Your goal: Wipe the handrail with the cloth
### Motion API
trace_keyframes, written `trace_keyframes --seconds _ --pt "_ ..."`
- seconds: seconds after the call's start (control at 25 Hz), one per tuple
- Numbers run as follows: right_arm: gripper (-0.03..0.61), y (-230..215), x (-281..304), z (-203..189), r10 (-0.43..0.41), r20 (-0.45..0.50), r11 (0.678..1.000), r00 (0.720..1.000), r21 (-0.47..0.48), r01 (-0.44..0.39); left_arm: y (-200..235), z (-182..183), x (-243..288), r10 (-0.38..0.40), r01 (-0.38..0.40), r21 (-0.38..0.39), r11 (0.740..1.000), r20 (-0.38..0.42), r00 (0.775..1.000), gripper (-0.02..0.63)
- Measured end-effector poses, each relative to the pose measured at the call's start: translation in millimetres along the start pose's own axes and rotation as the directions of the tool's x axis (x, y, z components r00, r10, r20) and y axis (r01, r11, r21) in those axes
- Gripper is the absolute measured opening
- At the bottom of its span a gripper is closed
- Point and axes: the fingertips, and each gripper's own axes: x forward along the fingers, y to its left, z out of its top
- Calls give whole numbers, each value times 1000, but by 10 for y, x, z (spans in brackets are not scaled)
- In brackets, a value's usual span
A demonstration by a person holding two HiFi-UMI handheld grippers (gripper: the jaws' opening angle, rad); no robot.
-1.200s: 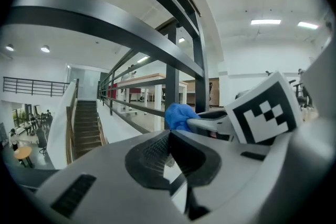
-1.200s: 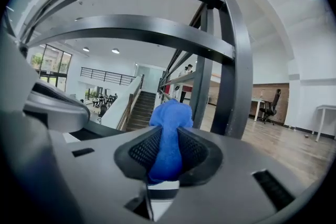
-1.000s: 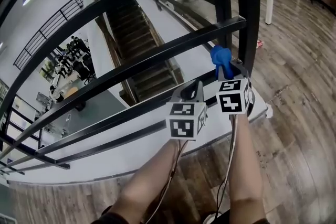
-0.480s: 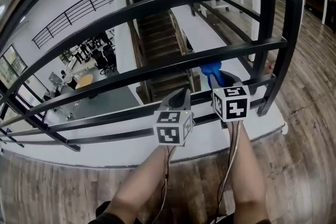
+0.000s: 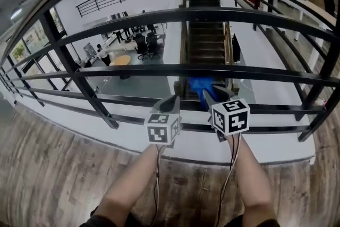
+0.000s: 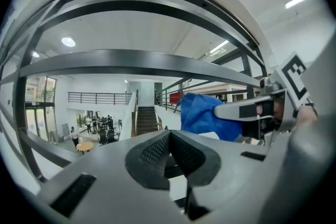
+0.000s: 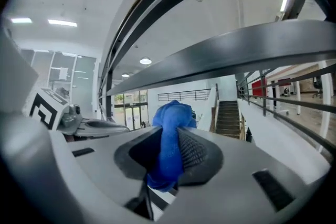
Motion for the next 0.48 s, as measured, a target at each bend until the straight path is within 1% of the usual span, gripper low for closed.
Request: trace_keyframes --seconds 0.08,0.16,0.28,0.36,0.4,0.48 --pt "92 547 325 8 58 2 998 998 -13 -58 521 11 -200 11 -11 -6 1000 23 1000 5" --pt "92 1116 609 -19 93 10 995 996 -32 -93 1071 18 -409 48 -47 -23 999 44 998 5" --pt "92 1932 1003 -94 111 25 992 993 -58 -110 1839 -57 -689 98 -97 -29 995 71 993 5" --pt "92 2413 1292 -177 124 12 991 992 -59 -123 2292 -143 -887 101 -96 -53 994 100 990 5" --pt "92 2626 1435 -237 127 0 990 992 -55 -127 2504 -221 -984 101 -95 -64 993 103 990 5" --pt "92 2996 1696 -376 132 -24 989 991 -59 -133 2900 -448 -1156 124 -118 -78 990 80 989 5"
